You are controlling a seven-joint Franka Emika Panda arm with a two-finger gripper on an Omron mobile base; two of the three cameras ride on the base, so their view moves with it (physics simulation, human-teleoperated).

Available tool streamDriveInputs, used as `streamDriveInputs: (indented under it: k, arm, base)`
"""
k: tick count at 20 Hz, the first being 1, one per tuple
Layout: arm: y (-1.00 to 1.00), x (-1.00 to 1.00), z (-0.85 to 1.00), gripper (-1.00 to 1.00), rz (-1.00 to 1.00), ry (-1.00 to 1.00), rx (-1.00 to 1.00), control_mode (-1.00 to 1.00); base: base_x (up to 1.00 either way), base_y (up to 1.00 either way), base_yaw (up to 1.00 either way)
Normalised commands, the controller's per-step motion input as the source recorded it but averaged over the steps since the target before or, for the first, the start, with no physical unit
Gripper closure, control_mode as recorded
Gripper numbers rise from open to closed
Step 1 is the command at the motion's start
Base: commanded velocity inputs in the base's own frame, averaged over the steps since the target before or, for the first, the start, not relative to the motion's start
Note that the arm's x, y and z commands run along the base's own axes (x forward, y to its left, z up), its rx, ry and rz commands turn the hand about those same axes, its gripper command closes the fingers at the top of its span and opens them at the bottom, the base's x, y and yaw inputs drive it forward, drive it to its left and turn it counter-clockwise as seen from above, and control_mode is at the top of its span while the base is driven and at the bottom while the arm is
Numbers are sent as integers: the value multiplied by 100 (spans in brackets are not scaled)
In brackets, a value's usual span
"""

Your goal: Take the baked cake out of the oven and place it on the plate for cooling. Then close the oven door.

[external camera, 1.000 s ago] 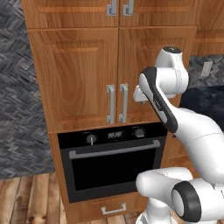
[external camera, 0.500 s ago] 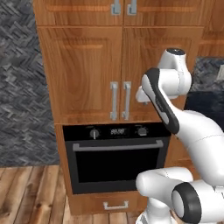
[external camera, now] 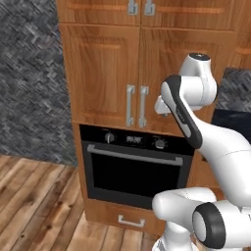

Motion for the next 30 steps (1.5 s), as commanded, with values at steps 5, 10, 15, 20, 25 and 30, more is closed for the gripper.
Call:
streamDriveInputs:
  k: [5,10,15,20,25,30]
  arm:
    - [0,0,0,-100,0,0,0,100]
    - [0,0,0,-100,0,0,0,100]
    - [0,0,0,-100,0,0,0,100]
    - [0,0,0,-100,0,0,0,100]
    - [0,0,0,-100,0,0,0,100]
    - [0,0,0,-100,0,0,0,100]
  base:
    - [0,-78,49]
    - [2,-65,38]
    - [12,-56,36]
    - [9,-58,34]
    - [4,-51,30]
    - [4,-25,23]
